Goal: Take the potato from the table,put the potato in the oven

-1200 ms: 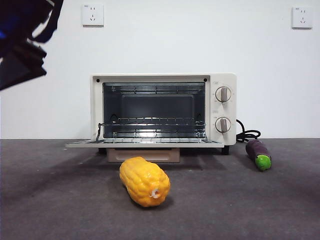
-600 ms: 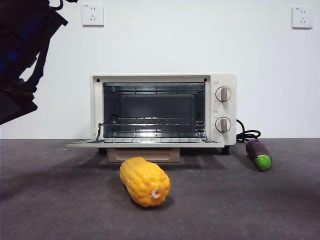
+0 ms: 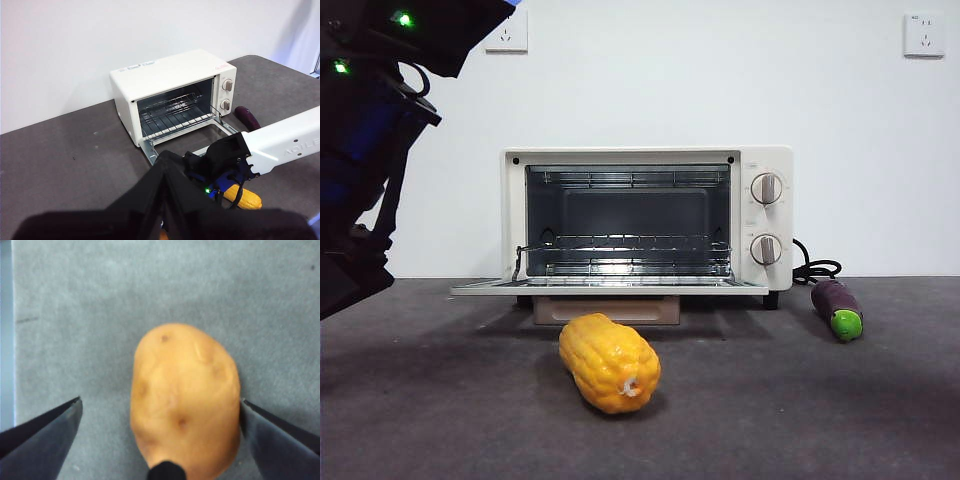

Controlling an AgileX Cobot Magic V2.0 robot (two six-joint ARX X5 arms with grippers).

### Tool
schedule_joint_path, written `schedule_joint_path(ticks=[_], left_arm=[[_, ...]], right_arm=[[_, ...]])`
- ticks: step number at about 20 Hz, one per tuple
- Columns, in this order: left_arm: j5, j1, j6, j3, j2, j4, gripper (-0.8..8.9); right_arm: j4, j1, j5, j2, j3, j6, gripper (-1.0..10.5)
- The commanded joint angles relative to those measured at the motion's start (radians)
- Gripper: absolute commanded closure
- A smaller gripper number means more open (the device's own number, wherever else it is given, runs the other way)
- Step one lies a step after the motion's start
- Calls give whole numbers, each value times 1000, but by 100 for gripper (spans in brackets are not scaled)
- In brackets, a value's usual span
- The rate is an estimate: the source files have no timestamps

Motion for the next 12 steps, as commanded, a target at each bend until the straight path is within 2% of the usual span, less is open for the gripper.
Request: schedule_joint_path(ticks=[1, 3, 5, 7, 10, 12], left_arm=[[-2, -2, -7, -4, -6, 6, 819], [-2, -2, -6, -4, -6, 6, 819], [-2, -2, -5, -4, -6, 6, 819], [-2, -2, -5, -4, -6, 6, 819], [-2, -2, -4, -4, -6, 6, 819], [-2, -2, -5, -4, -6, 6, 818]], right_arm=[[4, 6, 1, 29, 2, 31, 399], [-1, 6, 7, 35, 2, 58, 537], [-3, 6, 20, 37, 2, 86, 624], [3, 11, 36, 37, 2, 89, 852], [-42, 8, 37, 37, 44, 116, 881], [-154, 5, 35, 37, 125, 116, 881]])
